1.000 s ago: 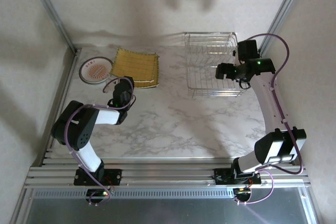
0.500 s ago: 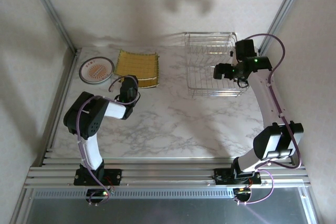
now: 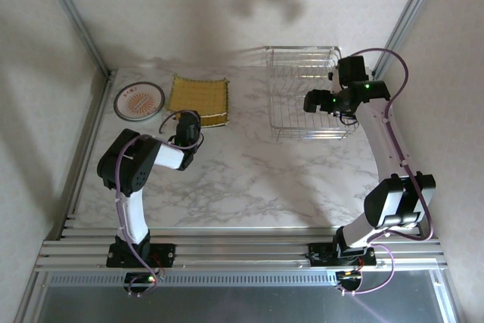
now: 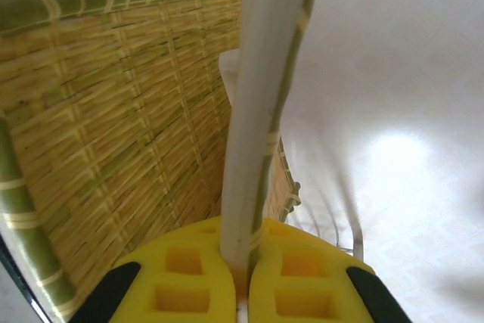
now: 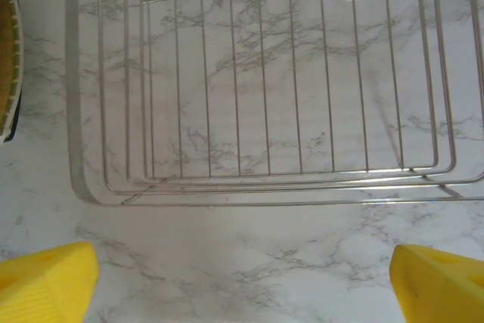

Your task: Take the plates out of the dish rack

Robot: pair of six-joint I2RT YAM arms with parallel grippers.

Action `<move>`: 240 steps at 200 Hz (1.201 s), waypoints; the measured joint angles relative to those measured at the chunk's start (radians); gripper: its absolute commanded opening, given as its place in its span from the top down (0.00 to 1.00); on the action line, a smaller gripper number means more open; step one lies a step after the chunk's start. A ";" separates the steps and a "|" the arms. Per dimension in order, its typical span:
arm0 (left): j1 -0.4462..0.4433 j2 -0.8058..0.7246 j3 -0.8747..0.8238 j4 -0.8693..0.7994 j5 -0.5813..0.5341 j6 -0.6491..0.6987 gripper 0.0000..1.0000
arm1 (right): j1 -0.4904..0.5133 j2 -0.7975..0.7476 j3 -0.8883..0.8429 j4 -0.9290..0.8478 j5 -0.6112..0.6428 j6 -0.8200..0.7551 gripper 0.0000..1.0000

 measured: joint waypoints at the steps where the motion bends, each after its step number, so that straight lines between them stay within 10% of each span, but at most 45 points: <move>1: 0.000 0.000 0.000 -0.001 0.000 0.000 1.00 | 0.000 0.000 0.000 0.000 0.000 0.000 0.01; 165: -0.006 -0.048 0.054 -0.262 0.003 0.008 0.21 | 0.000 0.002 0.014 0.006 -0.026 0.019 0.01; 240: -0.006 -0.101 0.117 -0.466 0.028 0.121 0.05 | 0.000 -0.021 0.014 0.006 -0.026 0.021 0.01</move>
